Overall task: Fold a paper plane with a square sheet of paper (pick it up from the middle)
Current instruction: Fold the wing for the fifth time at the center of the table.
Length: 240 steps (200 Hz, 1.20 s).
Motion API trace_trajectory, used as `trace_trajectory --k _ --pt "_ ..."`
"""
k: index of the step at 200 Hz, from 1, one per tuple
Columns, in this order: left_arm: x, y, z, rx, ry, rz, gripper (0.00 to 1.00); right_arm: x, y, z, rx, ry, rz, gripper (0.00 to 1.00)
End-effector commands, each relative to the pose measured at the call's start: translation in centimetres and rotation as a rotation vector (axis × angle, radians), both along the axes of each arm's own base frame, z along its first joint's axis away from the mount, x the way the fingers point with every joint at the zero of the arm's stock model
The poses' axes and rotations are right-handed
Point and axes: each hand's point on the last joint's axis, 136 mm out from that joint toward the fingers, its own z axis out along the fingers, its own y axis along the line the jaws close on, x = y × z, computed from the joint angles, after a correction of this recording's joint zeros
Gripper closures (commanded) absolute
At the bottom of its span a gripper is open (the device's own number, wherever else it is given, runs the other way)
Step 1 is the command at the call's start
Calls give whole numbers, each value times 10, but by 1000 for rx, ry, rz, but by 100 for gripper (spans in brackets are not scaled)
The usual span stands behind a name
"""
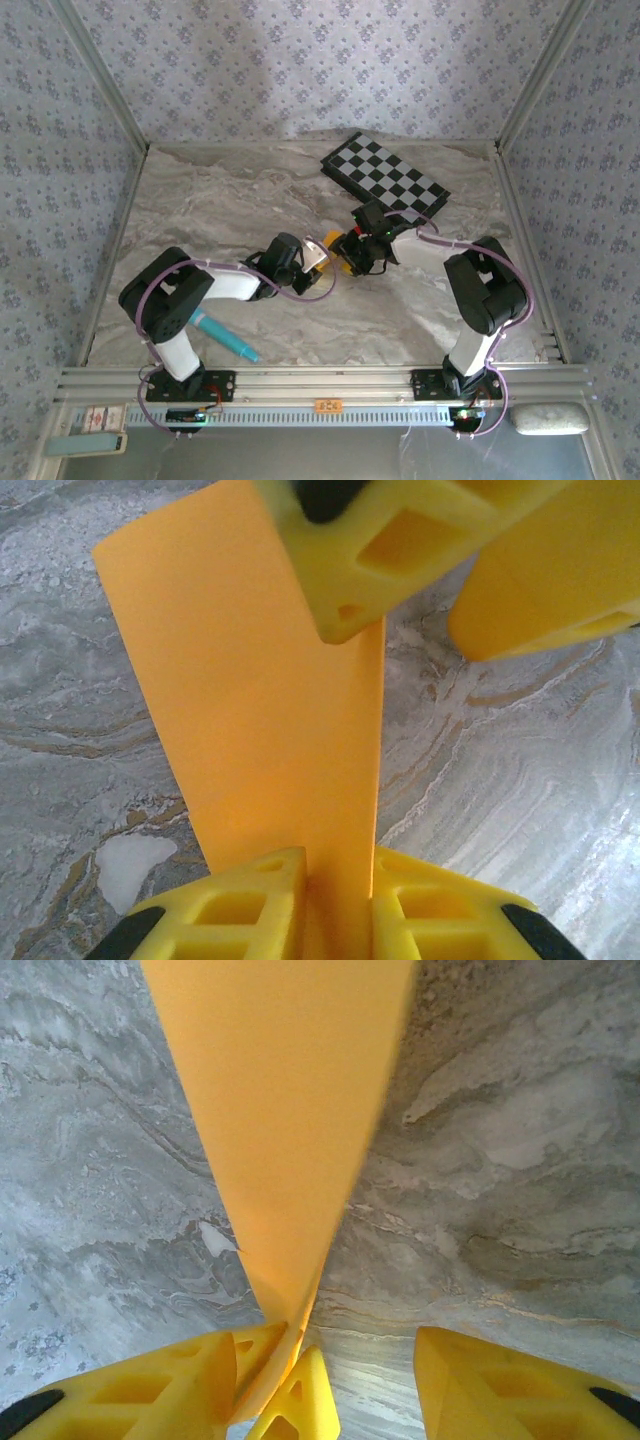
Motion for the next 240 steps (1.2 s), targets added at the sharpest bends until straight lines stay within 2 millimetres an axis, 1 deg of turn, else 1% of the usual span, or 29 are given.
trace_trajectory --k 1,32,71,103,143,240 --pt "-3 -8 3 -41 32 -20 81 5 -3 7 -19 -16 12 45" --pt "-3 -7 3 -66 62 -7 83 11 -11 18 -29 -63 11 39" --pt "-2 -4 3 -119 106 22 85 17 -26 29 -56 -110 -8 38" --pt "-3 -2 0 -173 159 45 86 19 -33 36 -76 -138 -16 37" --pt "-7 -3 -9 -194 219 59 86 18 -33 33 -76 -130 -14 37" --pt "-12 0 -20 -189 305 68 85 17 -35 31 -77 -125 -16 37"
